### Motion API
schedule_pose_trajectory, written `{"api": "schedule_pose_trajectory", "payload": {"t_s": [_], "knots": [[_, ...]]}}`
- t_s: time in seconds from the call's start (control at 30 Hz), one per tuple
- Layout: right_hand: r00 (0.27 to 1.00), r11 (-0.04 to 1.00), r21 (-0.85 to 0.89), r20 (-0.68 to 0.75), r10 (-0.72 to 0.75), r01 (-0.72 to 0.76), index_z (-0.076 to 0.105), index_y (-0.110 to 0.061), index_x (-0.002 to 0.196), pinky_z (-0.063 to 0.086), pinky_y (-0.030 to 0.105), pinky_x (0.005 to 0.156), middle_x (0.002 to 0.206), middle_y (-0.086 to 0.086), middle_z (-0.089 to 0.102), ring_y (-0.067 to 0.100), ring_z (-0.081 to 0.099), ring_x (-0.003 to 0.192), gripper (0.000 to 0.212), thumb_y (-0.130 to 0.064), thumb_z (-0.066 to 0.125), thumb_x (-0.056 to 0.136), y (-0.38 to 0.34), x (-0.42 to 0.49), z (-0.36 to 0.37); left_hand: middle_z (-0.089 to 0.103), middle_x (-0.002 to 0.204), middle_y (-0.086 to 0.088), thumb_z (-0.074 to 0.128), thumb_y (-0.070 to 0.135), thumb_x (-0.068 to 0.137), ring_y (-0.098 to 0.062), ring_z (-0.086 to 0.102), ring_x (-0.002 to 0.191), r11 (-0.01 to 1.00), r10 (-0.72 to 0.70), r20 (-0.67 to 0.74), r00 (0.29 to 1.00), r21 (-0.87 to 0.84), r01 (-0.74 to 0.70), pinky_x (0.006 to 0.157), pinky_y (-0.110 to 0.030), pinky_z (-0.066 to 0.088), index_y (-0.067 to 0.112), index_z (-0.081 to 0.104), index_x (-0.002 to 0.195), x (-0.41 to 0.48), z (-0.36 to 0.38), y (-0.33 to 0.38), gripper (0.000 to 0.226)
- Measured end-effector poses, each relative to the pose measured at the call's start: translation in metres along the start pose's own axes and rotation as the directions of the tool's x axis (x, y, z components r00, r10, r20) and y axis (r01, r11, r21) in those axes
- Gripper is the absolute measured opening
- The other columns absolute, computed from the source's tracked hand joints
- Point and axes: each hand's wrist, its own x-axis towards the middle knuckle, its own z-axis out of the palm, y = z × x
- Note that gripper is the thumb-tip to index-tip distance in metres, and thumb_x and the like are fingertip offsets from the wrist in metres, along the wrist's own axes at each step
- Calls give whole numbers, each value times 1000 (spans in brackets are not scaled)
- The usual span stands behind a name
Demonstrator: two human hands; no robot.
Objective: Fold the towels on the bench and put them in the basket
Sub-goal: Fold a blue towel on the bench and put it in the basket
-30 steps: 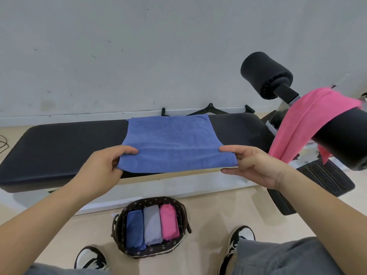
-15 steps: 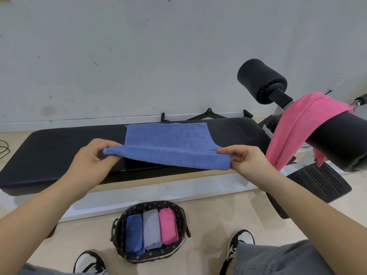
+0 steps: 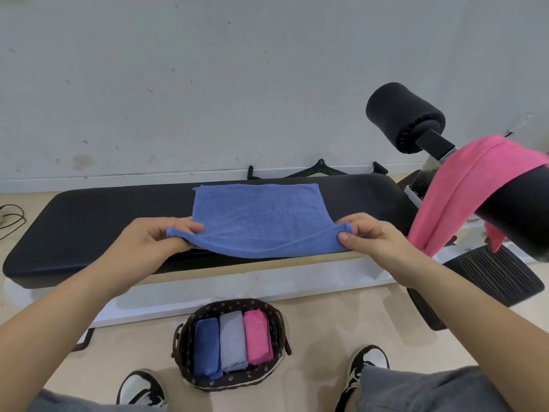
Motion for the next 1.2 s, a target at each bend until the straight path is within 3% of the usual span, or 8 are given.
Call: {"api": "schedule_pose_trajectory", "payload": {"t_s": [0.1, 0.17, 0.23, 0.47, 0.63, 0.87, 1.03, 1.2], "knots": [[998, 989, 135, 33, 53, -57, 74, 9, 102, 40, 32, 110, 124, -15, 73, -1, 59, 127, 19, -3, 61, 96, 2, 10, -3, 73, 121, 21, 63, 12, 97, 5, 63, 117, 998, -68, 110, 992, 26, 65, 103, -27, 45, 26, 83, 106, 2, -6, -1, 26], [999, 978, 202, 20, 51, -54, 60, 21, 97, 42, 37, 109, 111, 12, 76, 10, 62, 125, 29, -8, 61, 92, 2, 16, -2, 78, 99, 8, 61, 22, 90, -10, 70, 95, 995, -100, 136, 986, 11, 100, 95, -37, 48, 10, 79, 90, 6, -10, -1, 22], [996, 972, 227, -49, 72, -59, 54, 20, 97, 46, 45, 90, 94, 28, 60, 28, 63, 101, 46, -23, 65, 85, -4, 22, 4, 72, 76, 1, 57, 17, 92, -14, 65, 73, 989, -137, 105, 985, -40, 141, 83, -43, 46, 7, 71, 73, 13, -10, 2, 26], [960, 988, -83, -260, 102, -128, 53, -6, 96, 41, 33, 66, 83, 4, 53, 15, 50, 74, 35, -40, 51, 104, 0, 72, 32, 80, 103, 1, 52, 21, 107, -20, 76, 99, 968, -232, -16, 973, -98, 229, 91, -45, 59, 24, 77, 112, 57, 1, 4, 26], [938, 972, -188, -338, 73, -144, 58, -14, 99, 41, 29, 63, 88, 8, 61, 15, 56, 76, 25, -37, 52, 105, 11, 114, 36, 80, 102, 0, 53, 21, 107, -22, 75, 100, 959, -264, -106, 959, -133, 249, 89, -41, 60, 19, 75, 110, 98, 8, -9, 22], [942, 789, -544, -309, 129, -287, 59, -23, 85, 42, 30, 58, 75, -1, 61, 17, 60, 71, 21, -40, 57, 97, 21, 155, 36, 61, 77, -16, 55, 16, 95, -21, 52, 67, 907, -342, -142, 929, 210, 366, 60, -32, 41, -2, 63, 92, 135, 19, -21, 20], [934, 825, -497, -345, 96, -268, 51, -26, 94, 42, 34, 63, 80, -5, 59, 16, 57, 76, 15, -39, 50, 101, 25, 160, 32, 70, 94, -10, 52, 28, 104, -31, 70, 82, 895, -358, -133, 924, 233, 381, 59, -37, 55, 8, 64, 101, 142, 15, -18, 23], [932, 774, -560, -346, 105, -294, 49, -27, 98, 37, 29, 58, 81, -5, 60, 15, 57, 74, 14, -40, 50, 102, 24, 161, 35, 65, 89, -11, 54, 30, 103, -25, 62, 73, 870, -319, -164, 934, 340, 357, 53, -32, 49, 8, 58, 95, 148, 16, -22, 23]]}}
